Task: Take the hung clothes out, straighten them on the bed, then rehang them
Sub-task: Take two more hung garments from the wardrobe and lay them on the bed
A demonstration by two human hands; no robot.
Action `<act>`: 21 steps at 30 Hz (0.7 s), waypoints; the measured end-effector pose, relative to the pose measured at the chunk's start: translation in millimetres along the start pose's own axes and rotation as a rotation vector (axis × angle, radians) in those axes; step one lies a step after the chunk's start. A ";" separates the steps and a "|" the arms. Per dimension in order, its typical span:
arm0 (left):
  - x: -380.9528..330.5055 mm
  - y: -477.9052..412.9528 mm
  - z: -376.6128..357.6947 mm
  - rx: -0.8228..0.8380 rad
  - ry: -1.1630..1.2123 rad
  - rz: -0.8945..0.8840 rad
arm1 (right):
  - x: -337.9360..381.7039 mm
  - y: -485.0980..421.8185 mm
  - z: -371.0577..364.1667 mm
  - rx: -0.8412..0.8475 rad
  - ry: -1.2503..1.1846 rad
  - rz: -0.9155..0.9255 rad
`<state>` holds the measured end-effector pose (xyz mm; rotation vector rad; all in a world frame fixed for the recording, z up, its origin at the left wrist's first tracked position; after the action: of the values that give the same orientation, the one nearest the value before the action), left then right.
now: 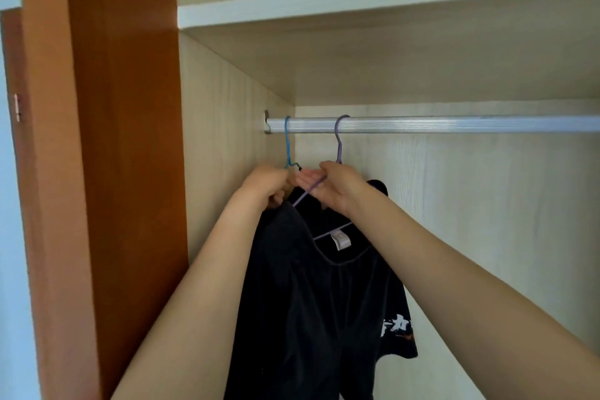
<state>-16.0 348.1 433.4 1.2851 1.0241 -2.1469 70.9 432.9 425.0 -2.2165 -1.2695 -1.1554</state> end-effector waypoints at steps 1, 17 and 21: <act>0.1 -0.5 2.8 -0.041 0.043 -0.023 | 1.2 -1.6 -0.3 -0.060 -0.037 0.040; -2.3 46.5 -5.3 -0.158 0.043 -0.377 | 21.0 102.1 67.8 -0.252 0.397 0.250; 46.9 96.2 -35.0 -0.062 0.022 -0.326 | -19.6 154.9 130.8 -0.428 0.574 0.257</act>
<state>46.6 314.7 346.1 1.1811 1.3790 -2.3172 257.7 419.3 345.1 -1.9924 -0.5259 -1.8972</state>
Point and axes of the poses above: each hand's wrist, its own y-axis away from the middle knuckle, its own z-axis out of the back of the hand, x = y × z, the point moved 4 cm from there along -y, towards the middle knuckle, and after that the axes turned 13 degrees about -z, right-handed, at the moved point
